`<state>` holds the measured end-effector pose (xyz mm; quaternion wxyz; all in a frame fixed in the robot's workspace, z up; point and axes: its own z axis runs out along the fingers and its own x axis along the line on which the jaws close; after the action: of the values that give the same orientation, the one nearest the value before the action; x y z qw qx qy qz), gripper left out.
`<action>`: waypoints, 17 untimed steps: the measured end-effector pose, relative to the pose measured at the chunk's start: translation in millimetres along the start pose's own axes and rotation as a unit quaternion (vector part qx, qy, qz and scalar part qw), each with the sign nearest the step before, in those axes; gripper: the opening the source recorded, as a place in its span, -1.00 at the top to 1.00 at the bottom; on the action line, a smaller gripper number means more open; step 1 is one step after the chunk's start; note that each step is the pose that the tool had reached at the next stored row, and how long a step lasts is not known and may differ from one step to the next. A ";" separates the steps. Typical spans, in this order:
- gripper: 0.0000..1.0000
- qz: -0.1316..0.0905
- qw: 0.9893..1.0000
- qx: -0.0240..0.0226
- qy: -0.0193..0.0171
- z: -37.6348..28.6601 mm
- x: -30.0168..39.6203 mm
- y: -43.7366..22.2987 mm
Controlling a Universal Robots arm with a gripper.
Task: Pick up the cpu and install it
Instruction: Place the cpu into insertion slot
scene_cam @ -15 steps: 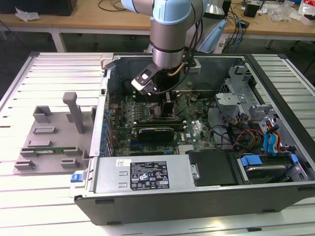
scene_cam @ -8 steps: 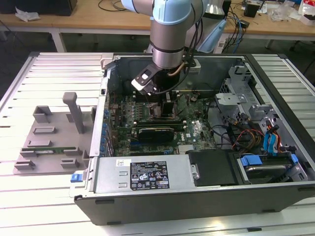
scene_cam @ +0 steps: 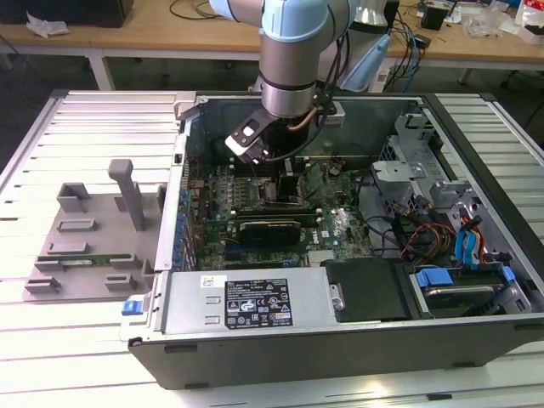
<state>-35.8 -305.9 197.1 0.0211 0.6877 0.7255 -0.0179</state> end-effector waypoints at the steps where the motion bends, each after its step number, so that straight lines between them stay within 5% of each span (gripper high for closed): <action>1: -0.24 -0.001 1.000 0.000 0.000 0.0 -0.1 0.8; 10: -0.24 -0.002 1.000 0.000 0.002 -1.2 -0.2 1.8; 17: -0.24 -0.002 1.000 0.000 0.002 -13.9 -0.1 2.0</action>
<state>-34.0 -305.2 211.0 0.0200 0.6863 0.7269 -0.0166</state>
